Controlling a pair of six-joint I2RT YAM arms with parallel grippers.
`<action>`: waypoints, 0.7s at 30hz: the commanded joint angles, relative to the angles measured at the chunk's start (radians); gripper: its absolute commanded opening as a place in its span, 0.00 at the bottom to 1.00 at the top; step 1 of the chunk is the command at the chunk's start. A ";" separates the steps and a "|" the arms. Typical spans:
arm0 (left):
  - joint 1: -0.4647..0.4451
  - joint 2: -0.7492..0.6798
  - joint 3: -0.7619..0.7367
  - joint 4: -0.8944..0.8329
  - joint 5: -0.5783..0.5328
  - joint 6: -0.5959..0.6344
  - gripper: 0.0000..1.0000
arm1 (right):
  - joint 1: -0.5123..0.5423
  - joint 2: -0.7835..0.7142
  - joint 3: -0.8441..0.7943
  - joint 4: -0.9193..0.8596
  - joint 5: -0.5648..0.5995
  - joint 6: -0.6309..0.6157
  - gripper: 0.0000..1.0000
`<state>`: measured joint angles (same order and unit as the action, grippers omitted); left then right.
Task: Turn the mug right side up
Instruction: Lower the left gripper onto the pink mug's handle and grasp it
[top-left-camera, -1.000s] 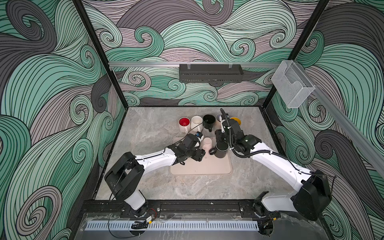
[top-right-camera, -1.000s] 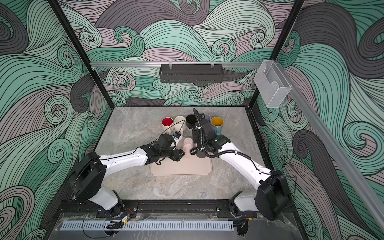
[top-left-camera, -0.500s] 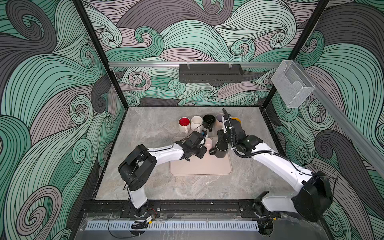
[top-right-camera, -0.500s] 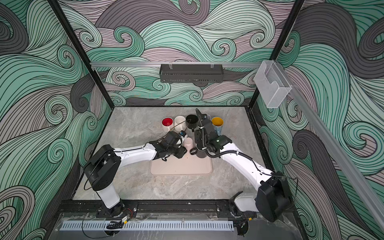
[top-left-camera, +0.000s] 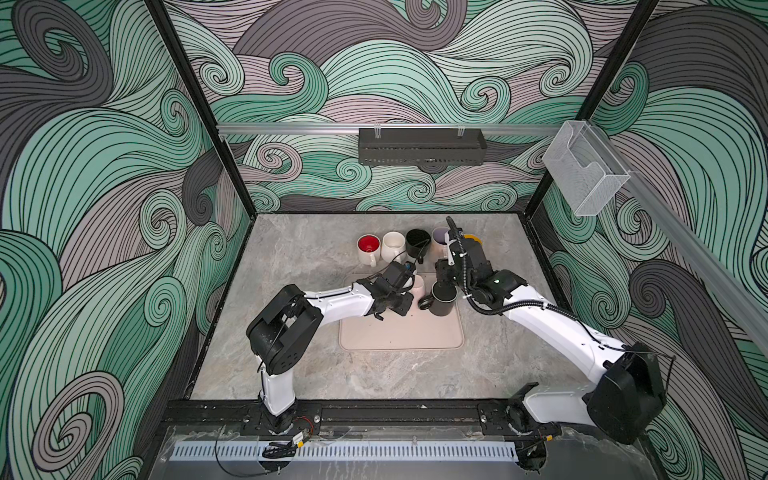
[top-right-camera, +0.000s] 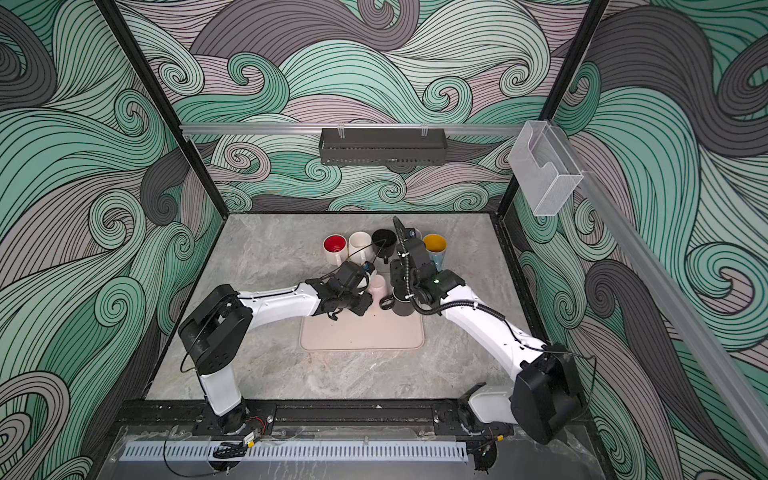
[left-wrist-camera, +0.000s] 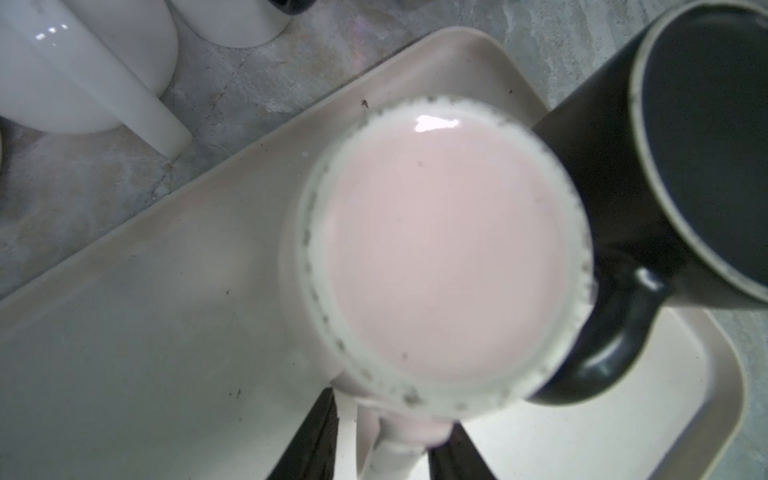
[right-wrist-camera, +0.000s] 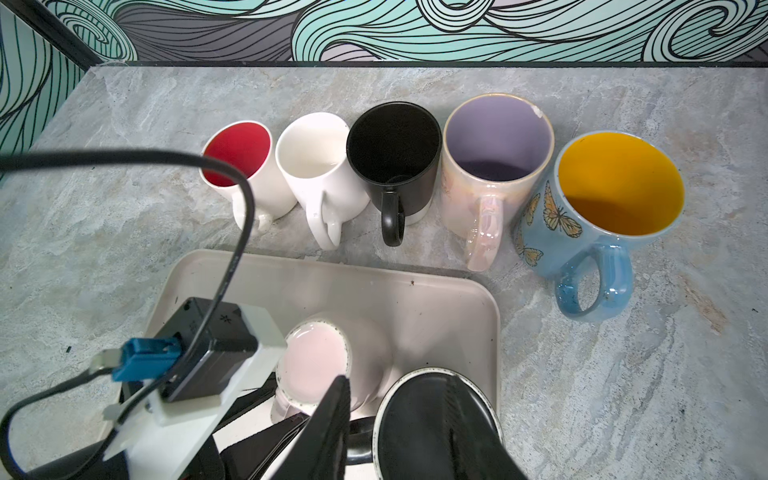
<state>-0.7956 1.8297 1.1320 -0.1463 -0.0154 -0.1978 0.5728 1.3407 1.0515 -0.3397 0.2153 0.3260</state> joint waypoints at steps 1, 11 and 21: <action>-0.008 0.020 0.040 -0.029 -0.020 0.006 0.36 | -0.004 -0.021 -0.016 0.010 -0.007 0.011 0.39; -0.008 0.029 0.053 -0.038 -0.034 0.006 0.28 | -0.005 -0.023 -0.023 0.013 -0.006 0.009 0.39; -0.008 0.042 0.068 -0.045 -0.029 0.006 0.18 | -0.007 -0.025 -0.025 0.016 -0.010 0.011 0.38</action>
<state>-0.7979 1.8584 1.1683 -0.1669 -0.0330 -0.1944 0.5716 1.3380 1.0355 -0.3389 0.2089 0.3264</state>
